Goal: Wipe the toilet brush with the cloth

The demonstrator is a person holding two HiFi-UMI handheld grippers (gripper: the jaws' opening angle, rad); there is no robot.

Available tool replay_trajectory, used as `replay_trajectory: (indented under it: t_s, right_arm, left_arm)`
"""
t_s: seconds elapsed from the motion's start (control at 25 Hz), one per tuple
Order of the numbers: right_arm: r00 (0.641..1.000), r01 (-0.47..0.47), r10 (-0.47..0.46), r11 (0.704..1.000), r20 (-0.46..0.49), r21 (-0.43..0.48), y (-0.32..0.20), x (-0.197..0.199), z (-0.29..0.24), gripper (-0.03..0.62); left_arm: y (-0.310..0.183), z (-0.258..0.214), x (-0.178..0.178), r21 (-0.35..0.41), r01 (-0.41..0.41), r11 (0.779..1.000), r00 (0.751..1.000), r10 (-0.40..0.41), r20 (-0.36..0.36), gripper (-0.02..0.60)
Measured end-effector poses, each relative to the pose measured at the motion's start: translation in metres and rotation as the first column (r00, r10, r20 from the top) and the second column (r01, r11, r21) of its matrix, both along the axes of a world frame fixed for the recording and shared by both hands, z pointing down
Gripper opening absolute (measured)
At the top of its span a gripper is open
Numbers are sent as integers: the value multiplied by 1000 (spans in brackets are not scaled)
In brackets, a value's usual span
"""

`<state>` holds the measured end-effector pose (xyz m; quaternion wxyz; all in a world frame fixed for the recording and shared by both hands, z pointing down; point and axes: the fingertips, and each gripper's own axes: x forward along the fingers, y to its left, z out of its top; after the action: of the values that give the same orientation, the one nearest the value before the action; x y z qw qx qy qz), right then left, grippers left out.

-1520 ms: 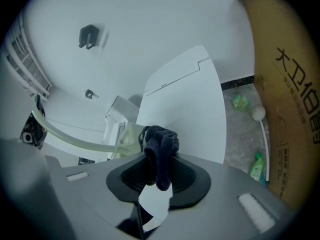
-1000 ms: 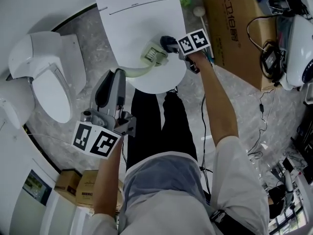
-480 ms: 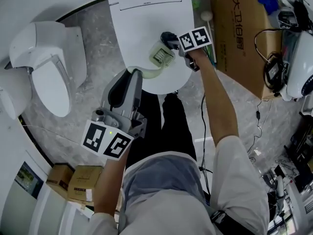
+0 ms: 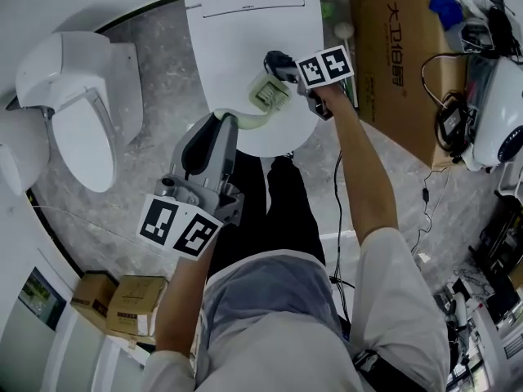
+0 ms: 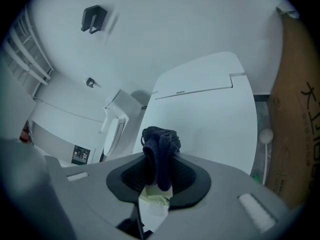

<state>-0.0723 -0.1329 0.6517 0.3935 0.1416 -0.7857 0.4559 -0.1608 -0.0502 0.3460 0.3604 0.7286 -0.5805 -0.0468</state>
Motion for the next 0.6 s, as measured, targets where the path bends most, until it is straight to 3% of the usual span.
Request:
replay_trajectory:
  t_s: [0.24, 0.6]
  right_arm:
    - [1000, 17, -18, 998, 19, 59, 4, 9, -15, 89]
    - [999, -52, 49, 992, 24, 112, 16, 31, -21, 89]
  left_arm:
    - [4, -1, -2, -1, 14, 1000, 1000, -14, 8, 0]
    - [5, -2, 0, 5, 19, 1000, 1000, -19, 23, 0]
